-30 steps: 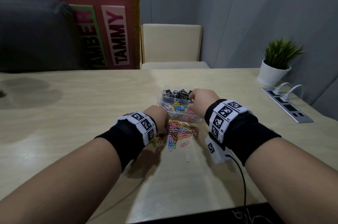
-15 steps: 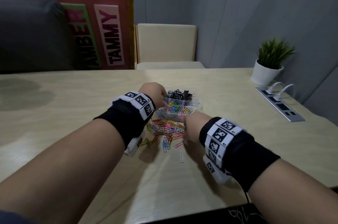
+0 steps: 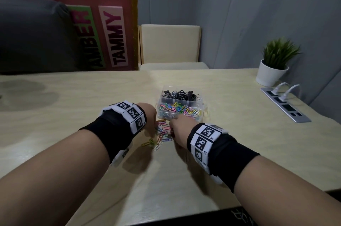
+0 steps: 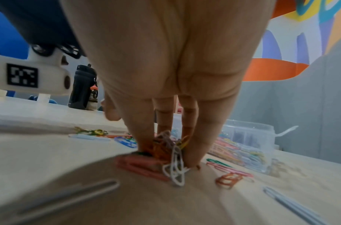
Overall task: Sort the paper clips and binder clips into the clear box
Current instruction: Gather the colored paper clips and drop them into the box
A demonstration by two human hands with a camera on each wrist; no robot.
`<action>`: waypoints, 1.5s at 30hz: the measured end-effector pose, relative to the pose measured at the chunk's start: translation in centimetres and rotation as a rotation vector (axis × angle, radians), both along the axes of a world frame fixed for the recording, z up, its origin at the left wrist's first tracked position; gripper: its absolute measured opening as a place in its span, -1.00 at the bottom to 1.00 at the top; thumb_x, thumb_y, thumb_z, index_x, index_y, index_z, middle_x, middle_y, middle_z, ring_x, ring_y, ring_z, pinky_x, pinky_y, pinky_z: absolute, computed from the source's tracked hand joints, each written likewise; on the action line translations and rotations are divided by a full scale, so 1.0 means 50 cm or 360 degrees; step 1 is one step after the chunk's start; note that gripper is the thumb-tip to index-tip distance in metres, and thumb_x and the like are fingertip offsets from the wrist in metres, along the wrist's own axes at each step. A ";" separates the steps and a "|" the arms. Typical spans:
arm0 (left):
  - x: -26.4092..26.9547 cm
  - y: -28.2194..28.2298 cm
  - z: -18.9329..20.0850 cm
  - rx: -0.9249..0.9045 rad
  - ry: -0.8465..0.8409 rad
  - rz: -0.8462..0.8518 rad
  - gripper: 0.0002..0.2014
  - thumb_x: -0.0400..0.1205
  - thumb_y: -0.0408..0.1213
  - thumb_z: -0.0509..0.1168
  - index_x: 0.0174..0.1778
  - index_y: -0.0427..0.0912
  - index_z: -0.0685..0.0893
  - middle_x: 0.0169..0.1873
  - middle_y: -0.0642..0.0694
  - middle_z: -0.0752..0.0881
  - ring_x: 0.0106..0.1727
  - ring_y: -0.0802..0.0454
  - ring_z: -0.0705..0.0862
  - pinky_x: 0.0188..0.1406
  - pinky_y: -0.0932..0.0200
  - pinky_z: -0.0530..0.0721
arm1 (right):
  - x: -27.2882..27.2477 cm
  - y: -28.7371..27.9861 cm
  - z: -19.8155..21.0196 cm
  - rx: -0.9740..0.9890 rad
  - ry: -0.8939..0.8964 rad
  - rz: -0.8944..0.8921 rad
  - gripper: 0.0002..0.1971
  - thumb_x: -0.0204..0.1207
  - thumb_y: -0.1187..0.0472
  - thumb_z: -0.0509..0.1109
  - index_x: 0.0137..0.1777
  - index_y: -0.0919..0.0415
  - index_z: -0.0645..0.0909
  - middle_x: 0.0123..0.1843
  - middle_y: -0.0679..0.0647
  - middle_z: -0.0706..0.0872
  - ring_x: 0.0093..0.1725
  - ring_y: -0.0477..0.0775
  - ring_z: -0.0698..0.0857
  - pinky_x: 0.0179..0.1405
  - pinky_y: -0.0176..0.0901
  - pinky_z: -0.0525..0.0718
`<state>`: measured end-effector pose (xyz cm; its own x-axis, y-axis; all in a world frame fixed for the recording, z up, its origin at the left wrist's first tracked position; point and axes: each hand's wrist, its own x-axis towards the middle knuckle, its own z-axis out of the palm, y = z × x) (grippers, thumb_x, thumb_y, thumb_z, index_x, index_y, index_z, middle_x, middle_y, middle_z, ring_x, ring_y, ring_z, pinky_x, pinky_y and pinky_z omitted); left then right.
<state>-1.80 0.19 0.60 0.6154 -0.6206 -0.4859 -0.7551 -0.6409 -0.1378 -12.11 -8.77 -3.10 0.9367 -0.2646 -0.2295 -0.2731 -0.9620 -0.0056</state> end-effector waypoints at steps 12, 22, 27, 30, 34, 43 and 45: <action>-0.042 -0.008 -0.036 -0.0196 -0.0017 -0.0161 -0.48 0.47 -0.05 0.50 0.30 -0.19 0.66 0.10 -0.11 0.76 0.11 -0.09 0.74 -0.08 0.17 0.56 | -0.009 -0.006 0.027 -0.0132 0.0200 -0.0064 -0.75 0.60 0.38 0.23 0.17 0.32 0.69 0.08 0.21 0.74 0.02 0.20 0.68 -0.02 -0.09 0.63; -0.046 -0.021 -0.043 -0.0305 0.0024 -0.0357 -0.32 0.43 -0.06 0.55 0.48 0.03 0.50 0.32 -0.13 0.58 0.32 -0.12 0.59 0.26 0.04 0.64 | -0.027 -0.027 0.005 -0.0087 0.0247 -0.0127 -0.44 0.32 -0.07 0.54 0.31 0.06 0.58 0.19 0.13 0.66 0.14 0.21 0.69 0.13 0.04 0.72; -0.059 -0.031 -0.044 -0.0315 -0.0096 -0.0384 -0.73 0.65 -0.23 0.27 0.24 -0.17 0.70 0.14 -0.18 0.77 -0.10 -0.09 0.55 -0.03 0.10 0.60 | -0.029 -0.028 0.008 -0.0003 0.0098 -0.0172 -0.72 0.60 0.32 0.26 0.28 0.24 0.61 0.20 0.22 0.67 0.17 0.25 0.67 0.16 -0.01 0.66; -0.057 -0.035 -0.044 -0.0249 -0.0115 -0.0342 -0.72 0.66 -0.28 0.24 0.23 -0.23 0.73 0.09 -0.19 0.77 -0.13 -0.07 0.51 -0.03 0.10 0.61 | -0.027 -0.032 0.016 -0.0007 0.0121 -0.0171 -0.71 0.59 0.41 0.19 0.24 0.29 0.64 0.02 0.23 0.67 -0.06 0.23 0.59 -0.05 -0.11 0.56; -0.058 -0.033 -0.035 -0.0246 -0.0128 -0.0342 -0.73 0.66 -0.27 0.27 0.19 -0.24 0.77 -0.09 -0.12 0.73 -0.11 -0.12 0.62 -0.02 0.12 0.64 | -0.026 -0.035 0.024 -0.0037 0.0165 -0.0203 -0.68 0.58 0.43 0.19 0.25 0.29 0.65 0.05 0.21 0.71 0.02 0.25 0.66 -0.04 -0.11 0.58; -0.035 -0.022 -0.002 -0.0541 -0.0076 -0.0308 -0.80 0.62 -0.15 0.38 0.08 -0.11 0.82 0.01 -0.04 0.83 -0.02 -0.01 0.73 -0.07 0.24 0.56 | -0.026 -0.062 0.066 0.0260 -0.0205 -0.0334 -0.81 0.56 0.28 0.40 0.12 0.13 0.75 0.17 0.01 0.78 0.17 0.07 0.73 0.22 -0.15 0.66; -0.024 -0.024 0.018 -0.0659 -0.0056 -0.0272 -0.80 0.62 -0.20 0.39 0.12 -0.09 0.81 0.06 -0.01 0.82 0.11 0.03 0.74 -0.05 0.27 0.53 | -0.022 -0.071 0.086 0.0391 -0.0320 -0.0397 -0.81 0.55 0.28 0.41 0.11 0.11 0.76 0.15 -0.01 0.78 0.13 0.08 0.76 0.25 -0.06 0.69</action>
<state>-2.98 -1.04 1.51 0.4989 -0.8525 -0.1557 -0.8544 -0.5140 0.0765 -13.20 -12.31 1.22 0.8834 -0.4495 -0.1329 -0.4679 -0.8298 -0.3041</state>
